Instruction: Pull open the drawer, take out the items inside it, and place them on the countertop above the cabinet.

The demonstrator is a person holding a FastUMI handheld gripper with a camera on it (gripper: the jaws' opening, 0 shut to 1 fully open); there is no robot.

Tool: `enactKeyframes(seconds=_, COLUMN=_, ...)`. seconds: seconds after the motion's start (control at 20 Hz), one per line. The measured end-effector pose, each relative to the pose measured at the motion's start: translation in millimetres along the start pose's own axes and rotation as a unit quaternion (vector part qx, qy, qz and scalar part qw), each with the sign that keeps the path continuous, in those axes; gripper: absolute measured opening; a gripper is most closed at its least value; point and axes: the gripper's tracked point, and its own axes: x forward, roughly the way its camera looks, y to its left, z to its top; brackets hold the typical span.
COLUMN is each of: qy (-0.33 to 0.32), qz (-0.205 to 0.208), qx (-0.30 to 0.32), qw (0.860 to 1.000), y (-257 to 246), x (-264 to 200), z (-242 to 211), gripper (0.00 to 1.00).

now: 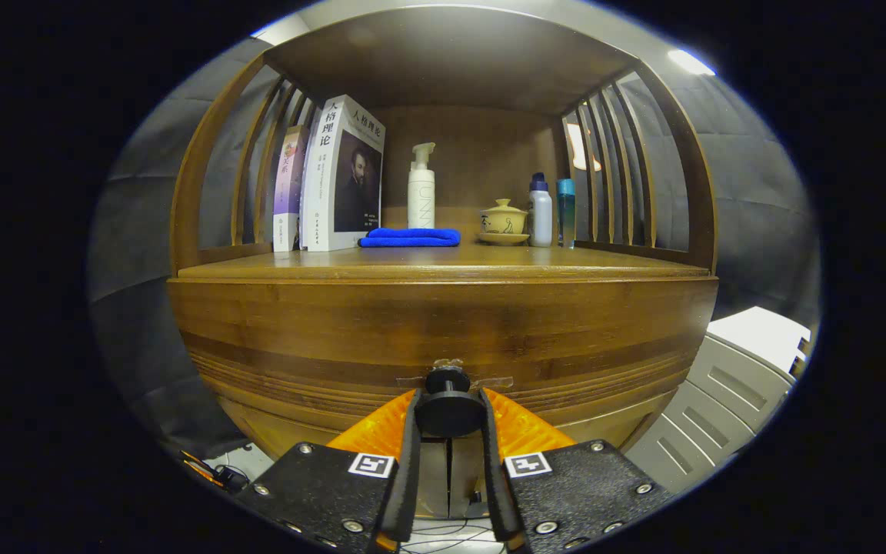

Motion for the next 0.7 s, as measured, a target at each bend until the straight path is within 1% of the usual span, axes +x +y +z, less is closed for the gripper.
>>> enactKeyframes(seconds=0.15, qy=0.006, qz=-0.003, qx=-0.005, qw=1.0, y=-1, x=-1, z=-3, gripper=0.29)
enactKeyframes(seconds=0.3, qy=0.018, qz=-0.001, qx=0.005, qw=1.0, y=-4, x=-16, z=-6, gripper=0.29)
enactKeyframes(seconds=0.5, qy=0.017, qz=0.003, qx=0.003, qw=1.0, y=-8, x=-52, z=-12, gripper=0.29)
enactKeyframes(seconds=0.7, qy=0.022, qz=-0.003, qx=0.002, qw=1.0, y=-11, x=-90, z=-19, gripper=0.29)
